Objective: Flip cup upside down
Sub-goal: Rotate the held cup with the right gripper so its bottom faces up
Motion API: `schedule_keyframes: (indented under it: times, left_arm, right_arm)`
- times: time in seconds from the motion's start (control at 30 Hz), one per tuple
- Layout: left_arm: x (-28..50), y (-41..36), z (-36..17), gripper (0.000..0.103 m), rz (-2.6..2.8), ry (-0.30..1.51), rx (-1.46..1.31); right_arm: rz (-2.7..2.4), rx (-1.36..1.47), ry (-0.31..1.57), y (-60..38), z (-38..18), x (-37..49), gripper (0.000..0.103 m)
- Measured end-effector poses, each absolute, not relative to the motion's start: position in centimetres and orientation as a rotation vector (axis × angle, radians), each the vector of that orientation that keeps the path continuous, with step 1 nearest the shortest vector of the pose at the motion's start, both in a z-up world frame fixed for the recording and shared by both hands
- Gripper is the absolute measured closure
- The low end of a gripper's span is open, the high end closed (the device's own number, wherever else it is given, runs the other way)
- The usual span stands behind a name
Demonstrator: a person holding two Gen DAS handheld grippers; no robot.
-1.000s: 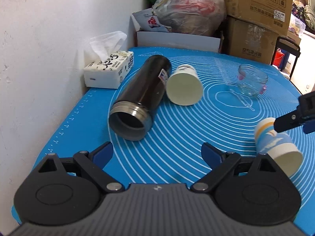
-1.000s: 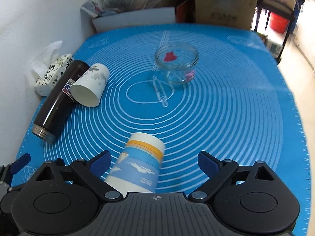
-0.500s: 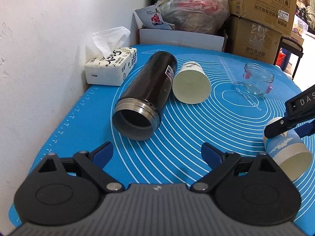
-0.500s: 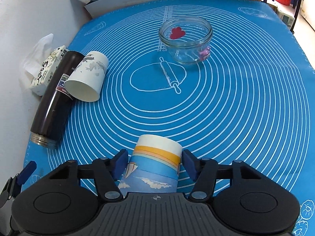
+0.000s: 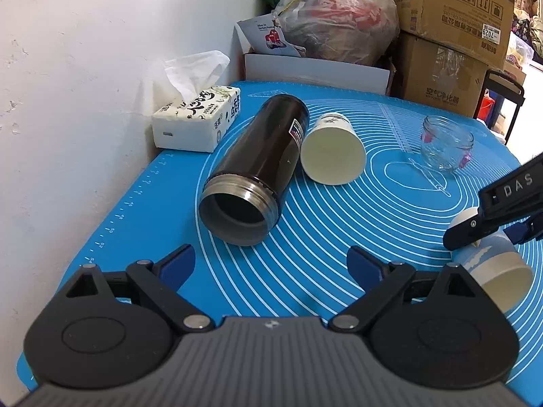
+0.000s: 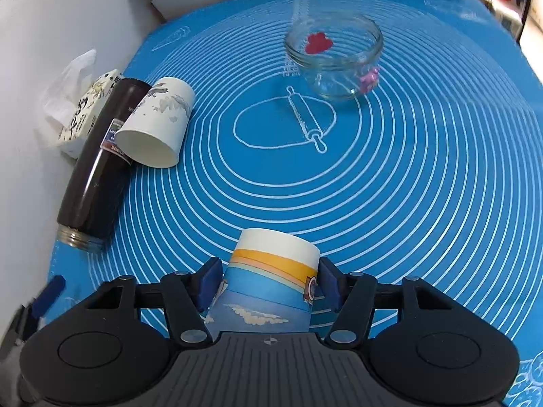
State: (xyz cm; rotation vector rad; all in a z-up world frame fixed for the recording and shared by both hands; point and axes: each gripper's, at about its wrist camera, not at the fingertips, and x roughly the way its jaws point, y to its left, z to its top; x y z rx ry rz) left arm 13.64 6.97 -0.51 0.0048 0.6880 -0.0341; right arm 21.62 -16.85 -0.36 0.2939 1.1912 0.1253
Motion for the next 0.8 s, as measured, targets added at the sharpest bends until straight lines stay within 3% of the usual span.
schedule_keyframes:
  times: [0.17,0.47,0.8]
  left_arm:
    - [13.5,6.9,-0.3,0.008,-0.036,0.683,-0.009]
    - [12.0,6.3,0.4,0.008,-0.044,0.646,-0.012]
    - [10.5,6.0,1.1,0.008,-0.047,0.630,-0.018]
  right_arm:
    - [0.125,0.175,1.030,-16.1,1.8,20.0,0.046]
    - [-0.002,-0.139,0.512,-15.2,2.3,13.6,0.046]
    - [0.000,-0.189,0.453,-15.7,-0.8,9.2,0.046]
